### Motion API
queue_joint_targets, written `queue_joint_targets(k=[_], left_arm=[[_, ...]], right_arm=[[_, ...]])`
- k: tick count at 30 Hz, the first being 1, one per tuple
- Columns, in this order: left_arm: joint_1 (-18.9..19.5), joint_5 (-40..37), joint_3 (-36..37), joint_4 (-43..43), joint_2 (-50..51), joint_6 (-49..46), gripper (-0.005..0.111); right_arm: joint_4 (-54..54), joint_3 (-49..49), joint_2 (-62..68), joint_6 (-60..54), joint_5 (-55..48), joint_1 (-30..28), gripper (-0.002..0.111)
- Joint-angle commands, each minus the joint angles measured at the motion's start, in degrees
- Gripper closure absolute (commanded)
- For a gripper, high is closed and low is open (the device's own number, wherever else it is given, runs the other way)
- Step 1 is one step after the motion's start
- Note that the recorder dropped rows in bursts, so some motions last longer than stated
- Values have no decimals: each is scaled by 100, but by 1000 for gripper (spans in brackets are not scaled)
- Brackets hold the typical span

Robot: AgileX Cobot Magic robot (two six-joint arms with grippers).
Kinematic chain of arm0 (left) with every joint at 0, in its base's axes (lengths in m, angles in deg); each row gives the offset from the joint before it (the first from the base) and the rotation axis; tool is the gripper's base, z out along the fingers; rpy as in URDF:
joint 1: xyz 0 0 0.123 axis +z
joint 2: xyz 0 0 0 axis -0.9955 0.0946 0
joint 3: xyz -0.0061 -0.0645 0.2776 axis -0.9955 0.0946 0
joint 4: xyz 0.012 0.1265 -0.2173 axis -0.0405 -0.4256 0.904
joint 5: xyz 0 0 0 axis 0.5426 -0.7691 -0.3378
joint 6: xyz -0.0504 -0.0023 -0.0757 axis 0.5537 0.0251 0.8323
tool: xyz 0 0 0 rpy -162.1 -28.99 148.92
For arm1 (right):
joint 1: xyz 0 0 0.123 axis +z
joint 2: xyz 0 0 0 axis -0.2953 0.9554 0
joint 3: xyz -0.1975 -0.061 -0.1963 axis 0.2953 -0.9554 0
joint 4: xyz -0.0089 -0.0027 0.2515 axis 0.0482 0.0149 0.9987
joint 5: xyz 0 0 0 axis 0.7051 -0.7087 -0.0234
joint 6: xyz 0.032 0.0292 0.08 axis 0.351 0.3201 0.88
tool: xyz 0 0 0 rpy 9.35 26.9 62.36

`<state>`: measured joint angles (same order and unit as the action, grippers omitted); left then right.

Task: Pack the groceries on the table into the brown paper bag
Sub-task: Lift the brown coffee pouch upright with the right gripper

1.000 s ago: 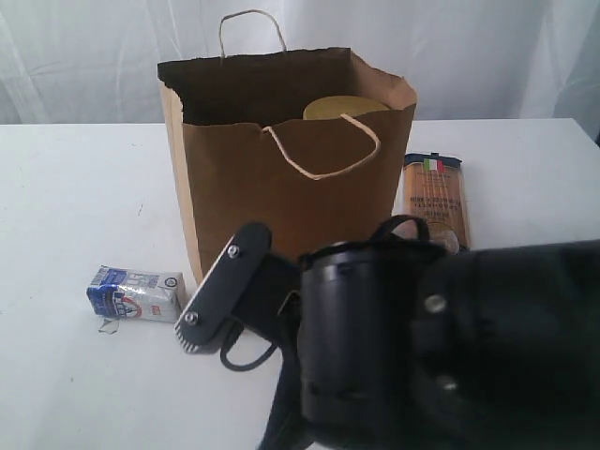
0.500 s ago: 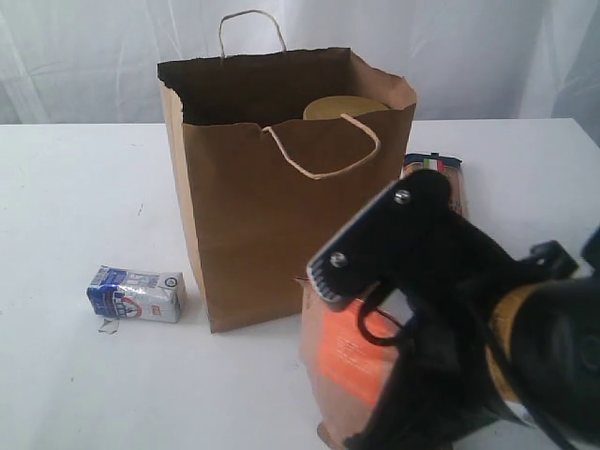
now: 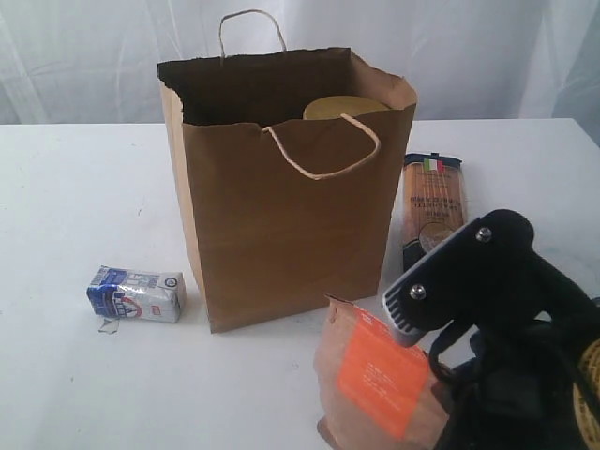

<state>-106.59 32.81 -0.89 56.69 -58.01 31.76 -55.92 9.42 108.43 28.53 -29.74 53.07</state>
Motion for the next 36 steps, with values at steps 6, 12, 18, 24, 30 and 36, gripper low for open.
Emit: queue_joint_targets(k=[6,12,18,24,30,36], left_arm=[[14,6,27,17,-43,33,107],[14,6,27,17,-43,33,107],[14,6,27,17,-43,33,107],[14,6,27,17,-43,33,107],[14,6,27,17,-43,33,107],[14,6,27,17,-43,33,107]], right_arm=[[-13,-30,-39,34,586,0,37],[-333,-30,-39,34,763,0,33],[-519,-30,11,34,851,-138,33],[-434,-4,244,34,939,-631,33],[418,420,641,-590,957,-1015,33],[1152,599,941,-1407,881,-1269,33]])
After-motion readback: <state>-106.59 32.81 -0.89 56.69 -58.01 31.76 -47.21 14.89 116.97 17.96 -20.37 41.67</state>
